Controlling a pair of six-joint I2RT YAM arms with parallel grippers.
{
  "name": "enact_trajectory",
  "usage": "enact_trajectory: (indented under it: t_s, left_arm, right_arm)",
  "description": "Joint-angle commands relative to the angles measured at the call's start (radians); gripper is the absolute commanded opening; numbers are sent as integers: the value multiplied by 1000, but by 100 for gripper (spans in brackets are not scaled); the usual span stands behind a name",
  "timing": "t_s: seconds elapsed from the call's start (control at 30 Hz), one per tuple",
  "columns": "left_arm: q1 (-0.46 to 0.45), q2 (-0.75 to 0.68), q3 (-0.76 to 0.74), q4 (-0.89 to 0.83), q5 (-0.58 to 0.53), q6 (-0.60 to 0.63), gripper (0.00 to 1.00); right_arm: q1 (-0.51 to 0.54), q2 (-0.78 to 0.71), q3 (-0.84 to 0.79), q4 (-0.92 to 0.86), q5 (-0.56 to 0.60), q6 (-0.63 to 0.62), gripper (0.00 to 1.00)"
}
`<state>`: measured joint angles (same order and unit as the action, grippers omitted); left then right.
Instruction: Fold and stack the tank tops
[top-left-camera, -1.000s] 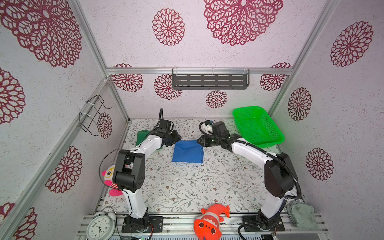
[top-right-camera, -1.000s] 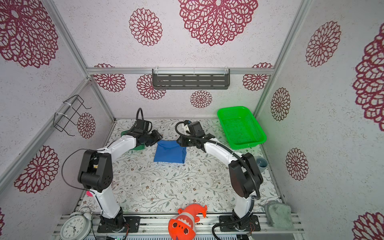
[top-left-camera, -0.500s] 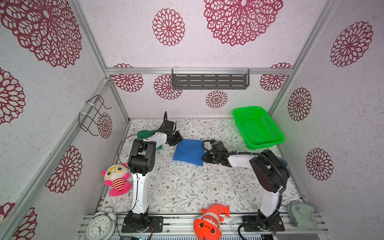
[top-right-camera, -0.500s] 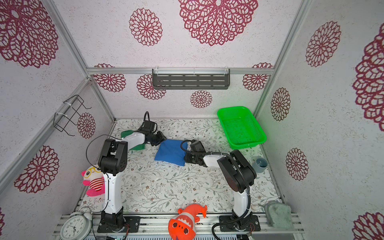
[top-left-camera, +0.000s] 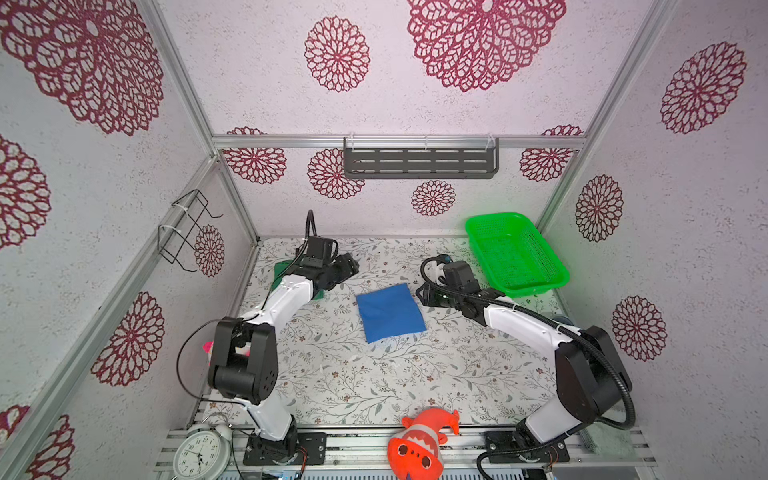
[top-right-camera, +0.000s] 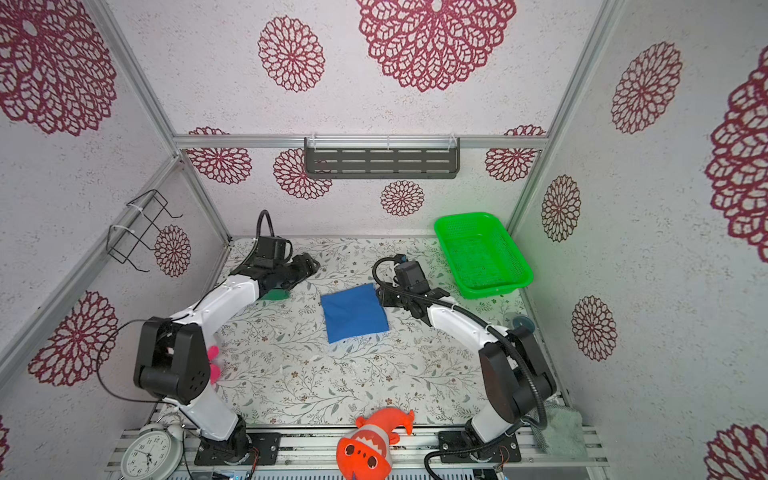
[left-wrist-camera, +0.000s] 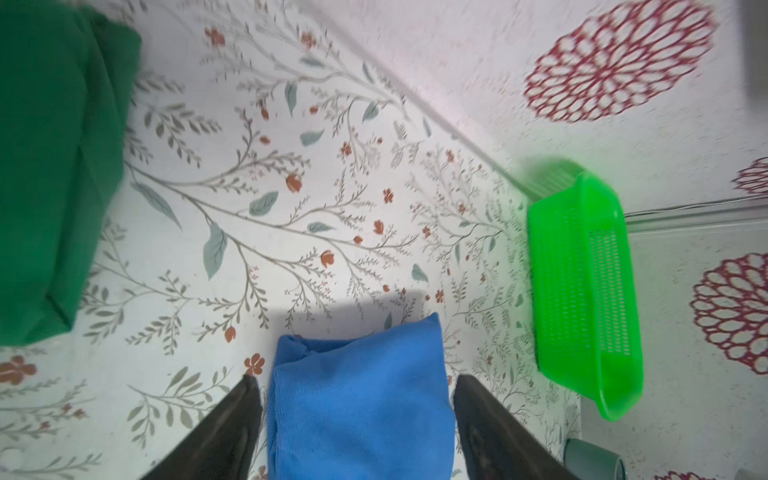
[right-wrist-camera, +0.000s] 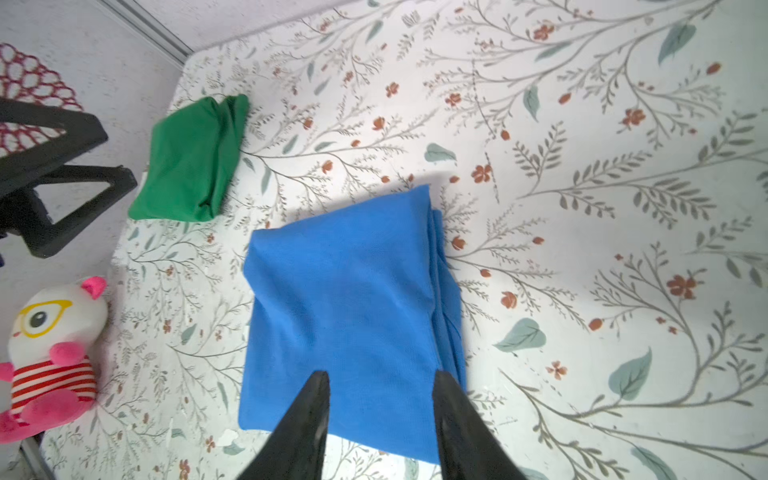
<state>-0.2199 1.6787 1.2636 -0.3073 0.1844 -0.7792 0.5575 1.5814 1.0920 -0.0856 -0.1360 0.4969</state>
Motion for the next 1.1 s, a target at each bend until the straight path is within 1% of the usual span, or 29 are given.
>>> enact_trajectory:
  t_s: [0.0, 0.07, 0.13, 0.2, 0.27, 0.33, 0.43, 0.5, 0.57, 0.6, 0.73, 0.8, 0.93, 1.07]
  left_arm:
    - [-22, -24, -101, 4, 20, -24, 75]
    - [-61, -40, -159, 65, 36, -76, 67]
    - [-100, -32, -185, 105, 44, -115, 60]
    - [-132, -4, -200, 164, 61, -154, 56]
    - [-160, 56, -180, 193, 84, -170, 54]
    - [-174, 114, -146, 172, 81, -160, 51]
    - [-170, 181, -141, 169, 67, -150, 45]
    - [-152, 228, -137, 168, 104, -146, 43]
    - [-136, 250, -113, 169, 170, -136, 42]
    - [-139, 239, -100, 160, 176, -126, 42]
    - [-170, 147, -7, 28, 102, -57, 49]
    - [-179, 112, -6, 25, 90, -63, 51]
    - [-201, 97, -53, 70, 80, -108, 50]
    - [-225, 104, -136, 117, 70, -159, 48]
  right_arm:
    - [22, 27, 26, 9, -32, -13, 43]
    - [32, 74, 40, 56, -68, 7, 40]
    - [41, 121, 32, 121, -96, 28, 37]
    - [42, 170, 9, 179, -106, 43, 35]
    - [39, 221, -18, 230, -91, 45, 33]
    - [35, 260, -34, 263, -79, 44, 33]
    - [29, 290, -49, 276, -49, 32, 33]
    - [27, 279, -46, 247, -45, 18, 33]
    - [27, 238, -44, 222, -44, -8, 34]
    - [27, 215, -41, 205, -41, -25, 35]
    - [27, 130, -2, 135, 11, -88, 36]
    - [27, 122, 9, 151, 24, -100, 36]
    - [27, 191, 52, 211, 21, -97, 36]
    - [26, 293, 78, 352, 16, -61, 35]
